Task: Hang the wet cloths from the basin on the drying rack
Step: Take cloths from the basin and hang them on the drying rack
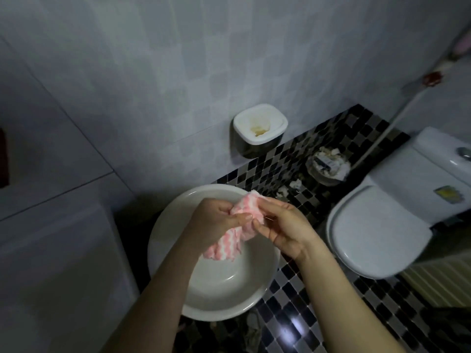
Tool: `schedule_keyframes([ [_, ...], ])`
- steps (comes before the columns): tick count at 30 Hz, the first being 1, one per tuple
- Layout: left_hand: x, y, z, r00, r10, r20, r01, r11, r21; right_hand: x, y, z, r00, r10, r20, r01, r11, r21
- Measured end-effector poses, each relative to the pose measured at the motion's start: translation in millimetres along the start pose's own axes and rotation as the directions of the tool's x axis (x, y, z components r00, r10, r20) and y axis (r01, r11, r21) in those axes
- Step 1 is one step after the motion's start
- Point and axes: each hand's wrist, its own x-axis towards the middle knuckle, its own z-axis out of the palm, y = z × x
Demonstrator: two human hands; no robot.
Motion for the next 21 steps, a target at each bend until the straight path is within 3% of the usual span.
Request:
schedule_keyframes([
  [3, -17.9, 11.3, -2.7, 0.991, 0.061, 0.119, -0.058, 0.998, -0.027, -32.1, -0.7, 2.3, 0.995, -0.020, -0.102, 0.026, 0.998, 0.063],
  [7, -41.9, 29.9, 1.9, 0.970, 0.048, 0.237, 0.003, 0.978, -0.210, -64.1, 1.3, 4.1, 0.988, -0.055, -0.145, 0.069, 0.993, 0.091],
  [11, -64.9, 52.1, 20.1, 0.968, 0.129, 0.216, -0.070, 0.963, -0.260, -111.8, 1.7, -7.5, 0.974, -0.162, -0.160, 0.182, 0.975, 0.124],
  [15, -70.9, 68.7, 34.3, 0.951, 0.254, 0.176, -0.203, 0.943, -0.262, -146.7, 1.7, -24.8, 0.965, -0.227, -0.134, 0.234, 0.971, 0.044],
  [21, -90.9, 108.5, 88.8, 0.859, 0.294, 0.420, -0.174, 0.938, -0.300, -216.2, -6.4, -62.9, 0.843, -0.510, -0.170, 0.459, 0.847, -0.268],
])
